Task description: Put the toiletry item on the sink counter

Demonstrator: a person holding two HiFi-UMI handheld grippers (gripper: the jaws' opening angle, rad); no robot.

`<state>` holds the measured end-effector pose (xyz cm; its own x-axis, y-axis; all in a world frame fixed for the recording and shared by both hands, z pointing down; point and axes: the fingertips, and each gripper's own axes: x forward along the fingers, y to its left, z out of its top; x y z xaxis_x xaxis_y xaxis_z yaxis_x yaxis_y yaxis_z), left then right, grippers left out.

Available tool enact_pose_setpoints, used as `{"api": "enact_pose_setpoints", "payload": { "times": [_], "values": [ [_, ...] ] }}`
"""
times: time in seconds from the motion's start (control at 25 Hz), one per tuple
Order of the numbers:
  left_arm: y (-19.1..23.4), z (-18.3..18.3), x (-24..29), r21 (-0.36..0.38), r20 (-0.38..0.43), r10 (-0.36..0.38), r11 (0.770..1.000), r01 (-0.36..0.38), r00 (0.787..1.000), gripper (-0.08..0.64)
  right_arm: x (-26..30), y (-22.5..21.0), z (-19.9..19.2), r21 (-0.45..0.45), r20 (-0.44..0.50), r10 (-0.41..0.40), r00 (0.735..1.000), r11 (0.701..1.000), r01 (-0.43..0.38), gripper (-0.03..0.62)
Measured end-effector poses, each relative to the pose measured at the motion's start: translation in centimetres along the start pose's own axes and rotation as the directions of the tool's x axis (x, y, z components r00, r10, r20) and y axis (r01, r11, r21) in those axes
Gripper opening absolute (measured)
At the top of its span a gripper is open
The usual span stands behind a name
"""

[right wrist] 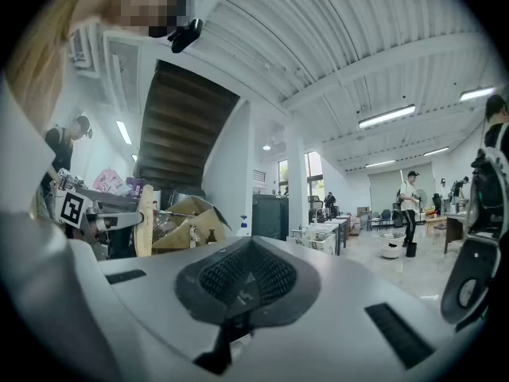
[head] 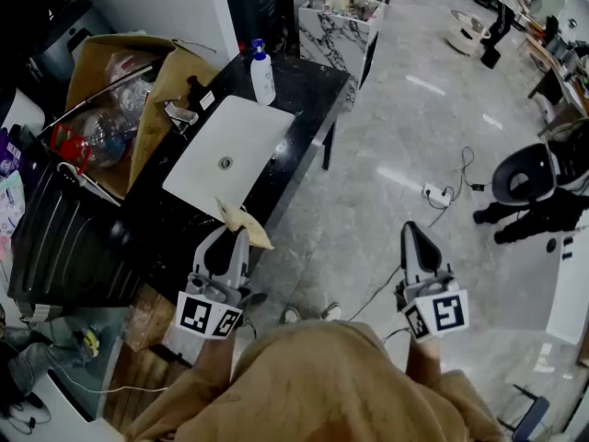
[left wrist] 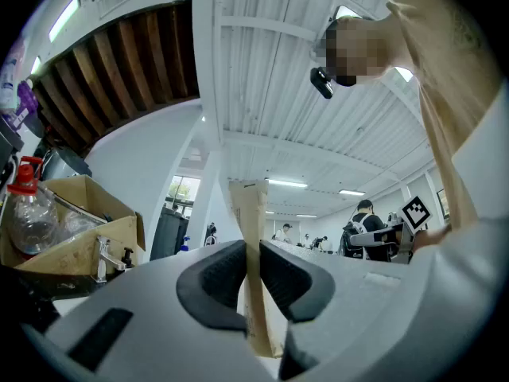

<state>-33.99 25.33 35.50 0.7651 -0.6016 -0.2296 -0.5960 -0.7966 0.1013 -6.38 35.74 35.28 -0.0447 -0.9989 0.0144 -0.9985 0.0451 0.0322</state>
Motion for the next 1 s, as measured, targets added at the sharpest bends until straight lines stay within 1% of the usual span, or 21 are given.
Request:
{"api": "enact_pose_setpoints", "payload": {
  "times": [0.2,0.32,0.4,0.52,0.72,0.88,1.0],
  "values": [
    [-0.7,-0.2,0.3,0.001,0.000,0.004,1.000,-0.004,1.000,0.044,-0.2,-0.6,0.1,-0.007,0.000,0.004,1.000,1.000,-0.004,0.002],
    [-1.2,-0.5,0.7,0.001,-0.007,0.007,1.000,-0.007,1.000,0.044,-0.3,-1.1,-0.3,0.008,-0.006,0.016,1.000,1.000,-0.016,0.002],
    [-1.7,-0.6,1.0,0.002,-0.011,0.011,1.000,-0.011,1.000,0.044,-0.4,-1.5,-0.3,0.046,0.002,0.037,0.999,0.998,-0.037,0.002],
    [-2.5,-0.7,1.4,0.007,-0.017,0.016,1.000,-0.016,1.000,0.044,-0.9,-1.8,-0.4,0.115,0.031,0.093,0.995,0.989,-0.096,0.003],
    [-4.2,-1.7,2.1,0.010,-0.032,0.020,1.000,-0.020,0.999,0.044,-1.5,-2.7,-1.5,0.092,0.014,0.130,0.991,0.987,-0.131,0.003],
    [-6.0,-2.6,2.8,0.009,-0.045,0.018,1.000,-0.018,0.999,0.044,-2.3,-4.5,-2.9,0.122,-0.001,0.135,0.991,0.984,-0.134,0.003],
    [-6.9,-3.4,3.4,0.007,-0.058,0.017,1.000,-0.017,0.998,0.044,-2.4,-5.6,-3.4,0.125,-0.007,0.136,0.991,0.983,-0.134,0.003]
  ]
}}
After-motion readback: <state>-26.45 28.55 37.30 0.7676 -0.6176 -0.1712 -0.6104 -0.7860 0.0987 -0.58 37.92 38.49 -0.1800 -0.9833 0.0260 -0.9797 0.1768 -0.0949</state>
